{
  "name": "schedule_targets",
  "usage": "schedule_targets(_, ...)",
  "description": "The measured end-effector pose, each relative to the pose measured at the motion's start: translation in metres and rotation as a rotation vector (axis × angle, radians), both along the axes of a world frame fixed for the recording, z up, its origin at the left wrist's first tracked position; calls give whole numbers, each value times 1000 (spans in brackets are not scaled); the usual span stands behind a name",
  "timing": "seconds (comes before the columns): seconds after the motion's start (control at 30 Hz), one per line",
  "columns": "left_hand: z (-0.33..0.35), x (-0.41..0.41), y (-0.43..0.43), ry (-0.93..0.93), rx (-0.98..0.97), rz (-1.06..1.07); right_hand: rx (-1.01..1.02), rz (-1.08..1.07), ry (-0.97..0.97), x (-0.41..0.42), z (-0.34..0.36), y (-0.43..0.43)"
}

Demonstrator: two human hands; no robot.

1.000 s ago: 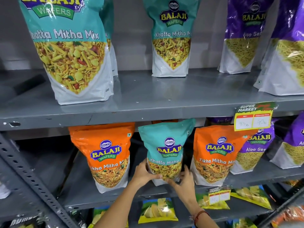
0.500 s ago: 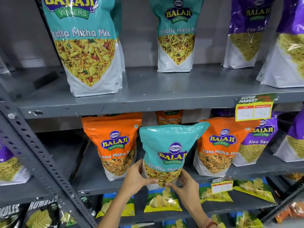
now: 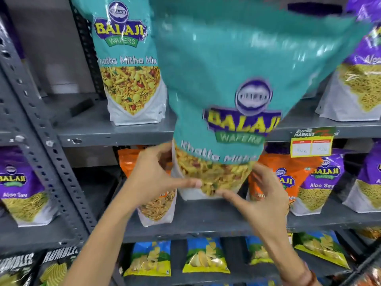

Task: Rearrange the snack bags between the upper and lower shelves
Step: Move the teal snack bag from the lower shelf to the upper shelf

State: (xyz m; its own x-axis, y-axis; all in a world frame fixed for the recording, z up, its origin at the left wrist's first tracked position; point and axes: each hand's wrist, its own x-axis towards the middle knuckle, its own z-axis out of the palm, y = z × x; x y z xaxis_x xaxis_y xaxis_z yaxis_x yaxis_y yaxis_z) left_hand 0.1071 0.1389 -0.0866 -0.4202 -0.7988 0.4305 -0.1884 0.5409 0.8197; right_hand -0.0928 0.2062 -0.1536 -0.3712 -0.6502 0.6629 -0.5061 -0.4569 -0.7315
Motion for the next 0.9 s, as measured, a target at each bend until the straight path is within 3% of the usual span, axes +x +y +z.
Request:
schedule_targets(0.23,76,-37,-38,123,-99,-39,-199,-64,-6,-38,90,-41)
schedule_targets(0.53,102,-88,-106,115,-6,-8,-59,-58,49,-90,132,-105)
schedule_targets(0.9,69,-119,-150,-49,75,-92,133,-54,9,-131,114,-132)
